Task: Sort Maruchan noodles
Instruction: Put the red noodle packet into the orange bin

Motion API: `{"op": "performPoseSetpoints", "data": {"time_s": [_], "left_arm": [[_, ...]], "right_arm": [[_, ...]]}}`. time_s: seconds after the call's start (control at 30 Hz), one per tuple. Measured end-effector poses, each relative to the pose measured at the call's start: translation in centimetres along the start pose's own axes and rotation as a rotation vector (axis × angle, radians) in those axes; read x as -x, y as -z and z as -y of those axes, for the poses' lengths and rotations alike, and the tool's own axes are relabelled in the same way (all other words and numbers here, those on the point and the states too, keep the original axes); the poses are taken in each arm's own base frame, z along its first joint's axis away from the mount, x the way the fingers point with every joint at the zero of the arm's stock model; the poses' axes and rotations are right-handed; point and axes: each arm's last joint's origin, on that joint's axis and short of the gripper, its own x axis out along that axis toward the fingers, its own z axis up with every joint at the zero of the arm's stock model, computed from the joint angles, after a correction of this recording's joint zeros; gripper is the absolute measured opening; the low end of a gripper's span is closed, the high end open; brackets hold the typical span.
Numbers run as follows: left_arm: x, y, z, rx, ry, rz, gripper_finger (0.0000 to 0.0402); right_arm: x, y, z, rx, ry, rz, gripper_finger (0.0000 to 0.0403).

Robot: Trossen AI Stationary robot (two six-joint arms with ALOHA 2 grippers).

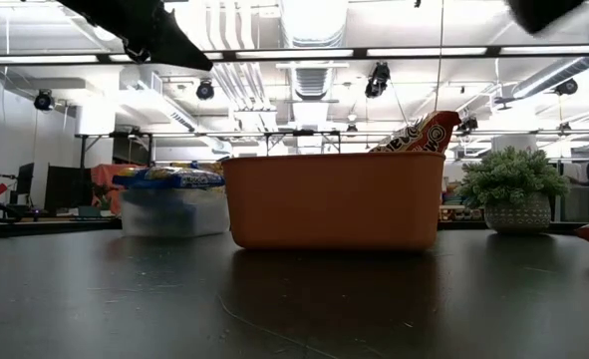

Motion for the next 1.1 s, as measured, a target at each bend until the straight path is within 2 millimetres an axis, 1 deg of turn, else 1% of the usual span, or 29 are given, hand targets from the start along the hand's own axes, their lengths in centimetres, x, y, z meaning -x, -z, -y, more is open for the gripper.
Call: {"op": "performPoseSetpoints", "data": {"time_s": [0.1, 0.17, 0.23, 0.33, 0.43, 0.5, 0.57, 0.63, 0.7, 0.77, 0.87, 0.97, 1.1], "left_arm": [[0.0, -0.1, 0.0, 0.023, 0.0, 0.005, 0.0], [0.0, -0.1, 0.0, 0.036, 0.001, 0.007, 0.0], [0.0, -0.1, 0.0, 0.061, 0.001, 0.01, 0.0], [0.0, -0.1, 0.0, 0.096, 0.002, 0.01, 0.0], [0.0, -0.1, 0.0, 0.139, 0.002, 0.009, 0.0], [0.0, -0.1, 0.0, 0.166, 0.002, 0.009, 0.0], [-0.1, 0.0, 0.1, 0.187, 0.002, 0.004, 0.0], [-0.4, 0.1, 0.3, 0.204, 0.001, -0.004, 0.0], [-0.7, 0.2, 0.6, 0.209, 0.001, -0.011, 0.0], [-1.1, 0.3, 1.0, 0.213, 0.006, -0.012, 0.0], [-1.6, 0.5, 1.7, 0.206, 0.048, -0.023, 0.0], [-2.1, 0.7, 2.6, 0.183, 0.137, -0.039, 0.0], [-2.8, 0.9, 4.0, 0.173, 0.249, -0.04, 0.0]], "right_arm": [[-2.6, 1.3, 1.4, 0.016, 0.193, -0.044, 0.0034], [-4.1, 2.0, 2.1, 0.079, 0.302, -0.072, 0.0034], [-5.4, 2.7, 2.5, 0.172, 0.371, -0.105, 0.0034], [-6.9, 3.6, 2.8, 0.267, 0.417, -0.147, 0.0034], [-8.2, 3.6, 3.1, 0.284, 0.457, -0.149, 0.0034], [-8.9, 3.4, 2.7, 0.333, 0.425, -0.094, 0.0034], [-9.4, 3.0, 1.6, 0.424, 0.33, 0.059, 0.0033], [-9.2, 2.6, 0.7, 0.52, 0.271, 0.238, 0.0033], [-8.3, 2.3, -0.3, 0.613, 0.224, 0.403, 0.0033], [-7.2, 2.3, -0.6, 0.667, 0.229, 0.492, 0.0033], [-5.9, 2.3, -0.2, 0.68, 0.258, 0.503, 0.0033], [-4.8, 2.4, 0.2, 0.619, 0.259, 0.502, 0.0033], [-4.4, 2.4, 1.1, 0.521, 0.242, 0.503, 0.0033]]}}
